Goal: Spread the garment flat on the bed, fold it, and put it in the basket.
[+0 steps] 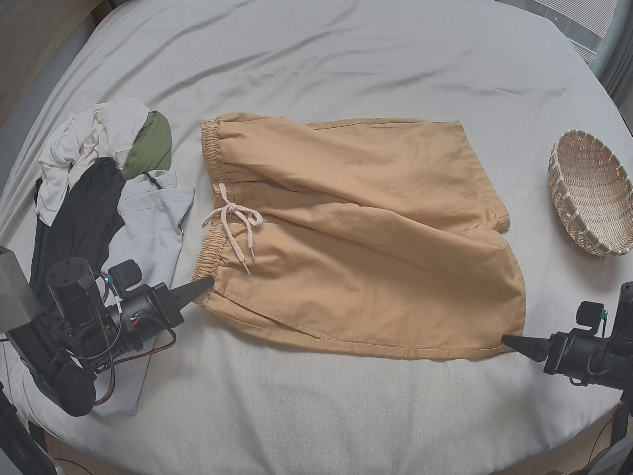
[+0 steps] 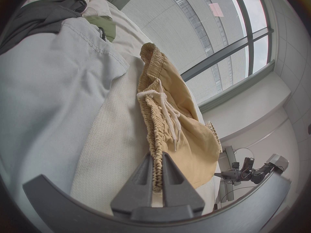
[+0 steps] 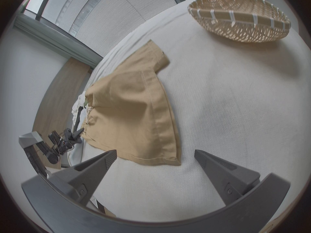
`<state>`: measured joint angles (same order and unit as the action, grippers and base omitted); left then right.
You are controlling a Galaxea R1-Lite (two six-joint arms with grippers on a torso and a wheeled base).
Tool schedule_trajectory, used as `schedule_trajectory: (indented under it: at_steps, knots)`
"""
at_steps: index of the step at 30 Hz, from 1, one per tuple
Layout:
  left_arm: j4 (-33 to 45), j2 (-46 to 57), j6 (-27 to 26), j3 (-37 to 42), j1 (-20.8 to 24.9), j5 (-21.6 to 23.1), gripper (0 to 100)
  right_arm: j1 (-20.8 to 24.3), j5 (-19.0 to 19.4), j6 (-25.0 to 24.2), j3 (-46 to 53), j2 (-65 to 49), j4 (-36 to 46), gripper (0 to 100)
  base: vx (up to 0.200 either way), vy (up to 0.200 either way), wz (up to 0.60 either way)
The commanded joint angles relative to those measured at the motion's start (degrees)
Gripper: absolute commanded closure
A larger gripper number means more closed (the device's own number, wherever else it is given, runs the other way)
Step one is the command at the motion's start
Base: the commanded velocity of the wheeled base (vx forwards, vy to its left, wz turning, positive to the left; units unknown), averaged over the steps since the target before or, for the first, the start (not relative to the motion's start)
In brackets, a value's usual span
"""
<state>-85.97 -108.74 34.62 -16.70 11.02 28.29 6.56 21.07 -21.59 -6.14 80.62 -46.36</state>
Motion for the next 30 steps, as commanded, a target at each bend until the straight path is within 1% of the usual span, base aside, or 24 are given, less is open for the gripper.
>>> schedule_trajectory:
  at_steps: [1, 6, 7, 14, 20, 27, 30]
  knots:
    - [-0.16, 0.02, 0.10, -0.17, -0.12, -0.17, 100, 0.56, -0.06, 0.67, 0.52, 6.22, -1.89, 0, 0.000, 0.000, 0.00]
    - [-0.16, -0.07, 0.10, -0.17, -0.21, -0.26, 100, 0.47, -0.06, 0.67, 0.96, 8.24, -5.67, 0, 0.000, 0.000, 0.00]
    - [-0.16, -0.16, 0.10, -0.17, -0.21, -0.26, 100, 0.47, -0.06, 0.67, 1.05, 8.50, -6.02, 100, 0.000, 0.000, 0.00]
    - [-0.16, -0.33, 0.10, -0.17, -0.12, -0.26, 100, 0.30, -0.06, 0.67, 1.75, 9.74, -8.13, 100, 0.000, 0.000, 0.00]
    - [-0.16, -0.42, 0.10, 0.18, -0.21, -0.26, 100, -0.05, -0.41, 0.76, 2.19, 9.30, -8.31, 100, 0.000, 0.000, 0.00]
    - [0.19, 0.46, 0.18, 2.37, -0.30, 0.36, 100, 0.30, -0.59, 1.02, 4.74, 4.46, -7.52, 100, 0.000, 0.000, 0.00]
    - [0.80, 1.78, 0.18, 5.63, -0.30, 1.24, 100, 0.38, -0.59, 1.11, 6.14, 1.56, -6.02, 100, 0.000, 0.000, 0.00]
